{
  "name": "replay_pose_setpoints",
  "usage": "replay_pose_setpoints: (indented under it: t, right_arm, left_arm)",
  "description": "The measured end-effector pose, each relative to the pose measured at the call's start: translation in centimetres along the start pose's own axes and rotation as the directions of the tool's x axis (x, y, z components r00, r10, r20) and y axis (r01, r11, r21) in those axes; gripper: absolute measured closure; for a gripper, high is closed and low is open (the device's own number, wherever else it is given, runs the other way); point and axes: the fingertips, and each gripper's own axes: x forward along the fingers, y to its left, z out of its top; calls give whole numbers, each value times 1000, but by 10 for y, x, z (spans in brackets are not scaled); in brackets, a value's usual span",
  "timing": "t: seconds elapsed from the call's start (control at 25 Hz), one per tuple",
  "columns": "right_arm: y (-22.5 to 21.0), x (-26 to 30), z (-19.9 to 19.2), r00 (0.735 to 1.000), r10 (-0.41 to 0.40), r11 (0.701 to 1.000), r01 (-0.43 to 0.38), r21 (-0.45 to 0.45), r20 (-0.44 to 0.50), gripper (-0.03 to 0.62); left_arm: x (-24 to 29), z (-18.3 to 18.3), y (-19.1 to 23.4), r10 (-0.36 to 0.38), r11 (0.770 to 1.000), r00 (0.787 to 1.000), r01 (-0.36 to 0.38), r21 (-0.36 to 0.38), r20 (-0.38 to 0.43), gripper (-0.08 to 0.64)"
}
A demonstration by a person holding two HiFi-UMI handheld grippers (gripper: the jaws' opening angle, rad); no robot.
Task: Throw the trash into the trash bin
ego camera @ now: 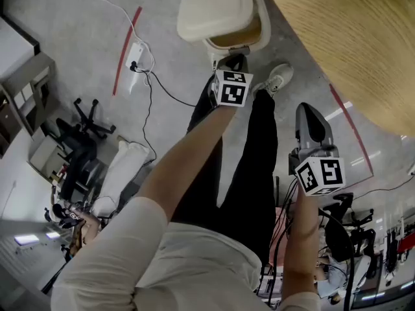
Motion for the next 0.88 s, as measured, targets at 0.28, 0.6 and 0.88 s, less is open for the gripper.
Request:
replay_pose_setpoints:
  t: [0.28,0.6,0.88]
  right_arm:
    - [-6,-6,-1,1000,9,1000,-8,-5,14,592]
    - [-7,-13,11,1000,-4,1000,4,-8,18,592]
    - [11,-16,22,1000,-3,1000,4,-27,25,592]
  left_arm:
    - [-2,2,1,-15,1000,1000,15,11,-1,554]
    - [-6,11,-4,-40,999,999,40,9,-27,554]
    - [-24,22,-2,-49,998,998,50,31,-25,554]
